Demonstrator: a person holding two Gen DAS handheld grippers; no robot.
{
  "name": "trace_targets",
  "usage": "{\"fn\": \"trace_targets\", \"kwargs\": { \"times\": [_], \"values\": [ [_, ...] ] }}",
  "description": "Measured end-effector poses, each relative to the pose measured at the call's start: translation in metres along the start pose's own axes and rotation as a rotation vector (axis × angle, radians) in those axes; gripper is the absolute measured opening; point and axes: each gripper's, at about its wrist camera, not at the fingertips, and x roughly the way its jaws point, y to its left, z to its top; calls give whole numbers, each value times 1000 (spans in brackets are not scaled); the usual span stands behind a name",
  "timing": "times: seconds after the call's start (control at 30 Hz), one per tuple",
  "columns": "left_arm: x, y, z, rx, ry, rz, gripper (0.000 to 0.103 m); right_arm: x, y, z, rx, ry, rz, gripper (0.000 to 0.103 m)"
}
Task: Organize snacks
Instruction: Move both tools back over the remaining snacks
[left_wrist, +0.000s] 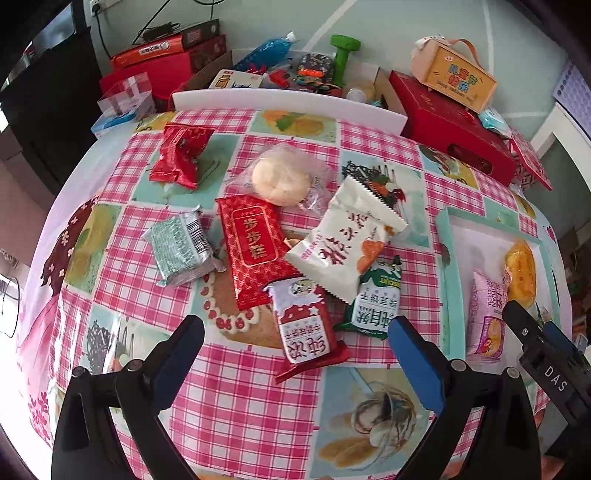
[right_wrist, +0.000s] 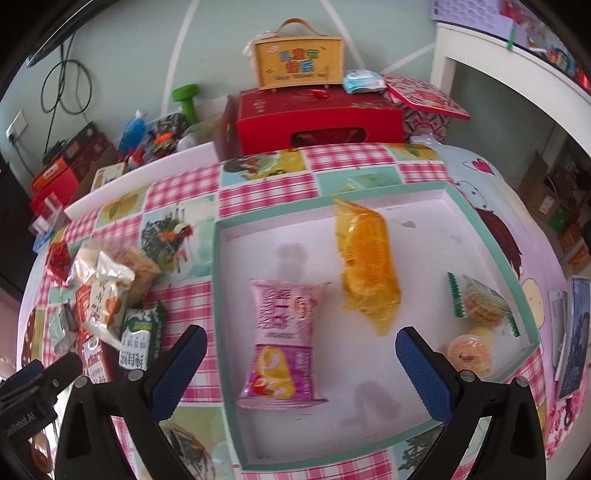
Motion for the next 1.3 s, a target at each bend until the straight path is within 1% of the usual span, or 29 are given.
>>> {"fn": "trace_targets", "kwargs": {
  "times": [0.23, 0.37, 0.53, 0.7, 0.93, 1.07, 1.23, 1.3],
  "values": [
    [4, 43, -3, -106, 20, 15, 100, 3, 44, -10, -117, 0, 3, 103],
    [7, 59, -4, -156, 28, 13, 100, 7, 69, -18, -179, 5, 39, 103],
    [13, 64, -3, -171, 41, 4, 100, 15, 94, -27, -225, 7, 105, 103],
    [25, 64, -3, -181, 60, 4, 100, 25, 107, -30, -231, -3, 157, 103],
    [43, 67, -1, -196, 86, 46, 100, 38, 119, -34, -265, -28, 167, 103],
    [44, 66, -1, -194, 91, 42, 100, 44, 121, -35, -257, -25, 172, 92],
    [44, 63, 0, -184, 92, 37, 100, 51, 121, -34, -240, -28, 194, 84],
    [44, 63, -1, -181, 93, 39, 100, 54, 122, -34, -230, -20, 206, 78]
  ]
}}
